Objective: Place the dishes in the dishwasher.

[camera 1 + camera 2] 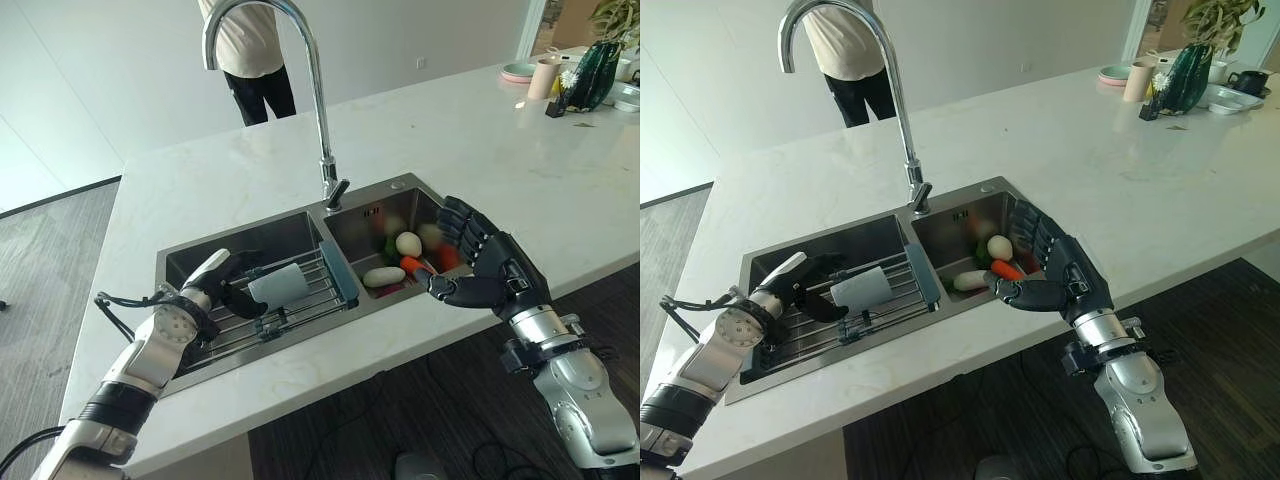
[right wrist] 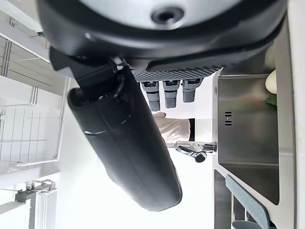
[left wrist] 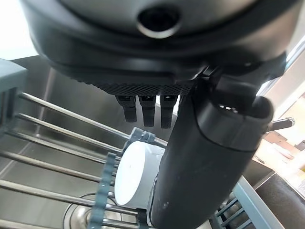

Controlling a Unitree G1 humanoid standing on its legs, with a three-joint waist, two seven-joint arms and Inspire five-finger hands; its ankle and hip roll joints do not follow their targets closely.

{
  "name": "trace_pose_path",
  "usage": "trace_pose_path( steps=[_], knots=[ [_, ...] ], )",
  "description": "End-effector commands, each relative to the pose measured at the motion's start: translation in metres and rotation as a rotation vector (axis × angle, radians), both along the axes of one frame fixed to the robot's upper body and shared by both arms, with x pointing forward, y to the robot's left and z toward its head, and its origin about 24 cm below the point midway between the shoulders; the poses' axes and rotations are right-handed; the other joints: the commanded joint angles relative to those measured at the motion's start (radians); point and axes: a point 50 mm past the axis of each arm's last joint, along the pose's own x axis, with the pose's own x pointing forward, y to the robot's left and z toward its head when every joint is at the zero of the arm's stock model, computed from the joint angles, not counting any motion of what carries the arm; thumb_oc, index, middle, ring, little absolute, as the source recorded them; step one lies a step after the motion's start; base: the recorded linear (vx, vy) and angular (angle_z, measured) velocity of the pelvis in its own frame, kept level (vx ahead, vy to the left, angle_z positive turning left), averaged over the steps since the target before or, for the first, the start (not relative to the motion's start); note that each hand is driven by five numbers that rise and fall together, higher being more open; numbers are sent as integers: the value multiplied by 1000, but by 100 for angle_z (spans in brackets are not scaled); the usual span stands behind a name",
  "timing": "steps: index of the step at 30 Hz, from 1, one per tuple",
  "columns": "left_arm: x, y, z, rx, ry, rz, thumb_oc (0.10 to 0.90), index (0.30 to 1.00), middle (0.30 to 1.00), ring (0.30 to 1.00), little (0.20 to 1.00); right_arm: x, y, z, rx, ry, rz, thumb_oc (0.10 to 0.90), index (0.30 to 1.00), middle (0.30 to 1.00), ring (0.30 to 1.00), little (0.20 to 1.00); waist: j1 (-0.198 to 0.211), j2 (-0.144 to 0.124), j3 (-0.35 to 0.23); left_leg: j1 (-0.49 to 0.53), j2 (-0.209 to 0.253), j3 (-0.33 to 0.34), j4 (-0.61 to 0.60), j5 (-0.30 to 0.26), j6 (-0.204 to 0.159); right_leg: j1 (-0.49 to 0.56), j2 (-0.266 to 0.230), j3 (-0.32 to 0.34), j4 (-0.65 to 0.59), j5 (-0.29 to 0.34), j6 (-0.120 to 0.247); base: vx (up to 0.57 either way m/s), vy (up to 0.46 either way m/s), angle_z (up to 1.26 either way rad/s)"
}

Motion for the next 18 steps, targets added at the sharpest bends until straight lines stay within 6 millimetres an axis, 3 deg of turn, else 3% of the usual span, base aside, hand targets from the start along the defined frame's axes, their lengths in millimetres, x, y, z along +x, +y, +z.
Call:
trace_pose_path(
  steps=[1,18],
  knots=[
    [28,-10,60,19,-269,-23,800,900,900,900,900,5,6,54,-16,-276,47,800,900,900,900,900,-13,13,-37,3,-3,-40,113,-234,21,64,-2,-24,-20,-141,76,0,0,0],
    [28,-9,41,33,-150,-48,800,900,900,900,900,5,6,51,-25,-257,60,800,900,900,900,900,-28,25,-38,9,-3,-26,113,-236,24,60,7,-10,-20,-139,75,3,1,-2]
  ],
)
